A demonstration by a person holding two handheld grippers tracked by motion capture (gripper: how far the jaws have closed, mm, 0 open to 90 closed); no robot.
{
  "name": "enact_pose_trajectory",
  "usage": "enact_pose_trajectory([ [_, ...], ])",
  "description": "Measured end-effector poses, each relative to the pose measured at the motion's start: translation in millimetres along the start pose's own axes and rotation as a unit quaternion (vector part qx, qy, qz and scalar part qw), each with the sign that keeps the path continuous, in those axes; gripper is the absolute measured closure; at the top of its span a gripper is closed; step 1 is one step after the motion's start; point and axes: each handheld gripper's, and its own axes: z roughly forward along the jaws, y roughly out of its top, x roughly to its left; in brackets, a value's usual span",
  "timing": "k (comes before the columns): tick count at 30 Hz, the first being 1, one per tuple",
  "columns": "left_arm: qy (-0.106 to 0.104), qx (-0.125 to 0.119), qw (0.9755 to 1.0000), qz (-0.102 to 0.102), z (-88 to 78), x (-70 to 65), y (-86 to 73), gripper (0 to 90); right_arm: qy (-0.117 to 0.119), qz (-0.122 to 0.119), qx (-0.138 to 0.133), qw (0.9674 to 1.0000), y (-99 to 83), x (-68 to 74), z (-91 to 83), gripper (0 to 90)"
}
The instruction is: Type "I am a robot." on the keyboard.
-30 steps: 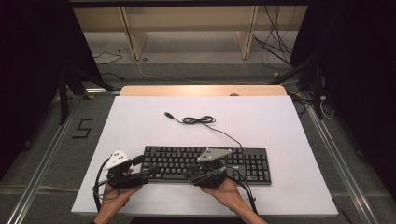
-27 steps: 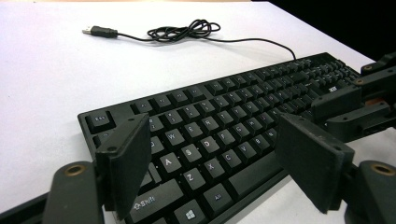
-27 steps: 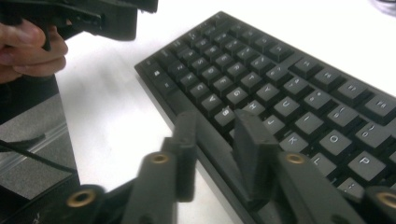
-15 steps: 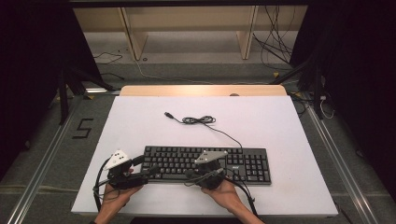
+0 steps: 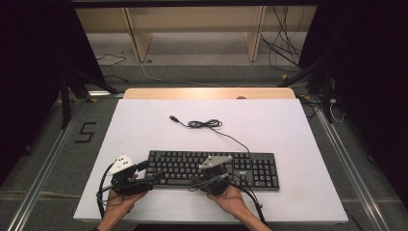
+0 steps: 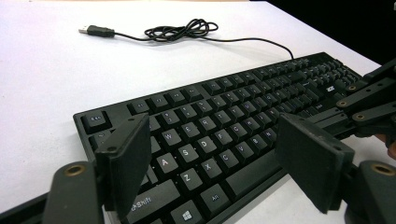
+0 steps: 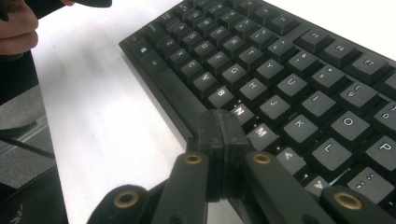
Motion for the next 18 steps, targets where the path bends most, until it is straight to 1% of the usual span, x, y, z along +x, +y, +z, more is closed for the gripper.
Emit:
enact_pose_trajectory([
  [18,0.000,0.001,1.0000,0.000,0.2,0.0,-0.1,26.5,-0.003,0.005,0.007,1.0000,-2.5,-2.1,4.4,90.0],
])
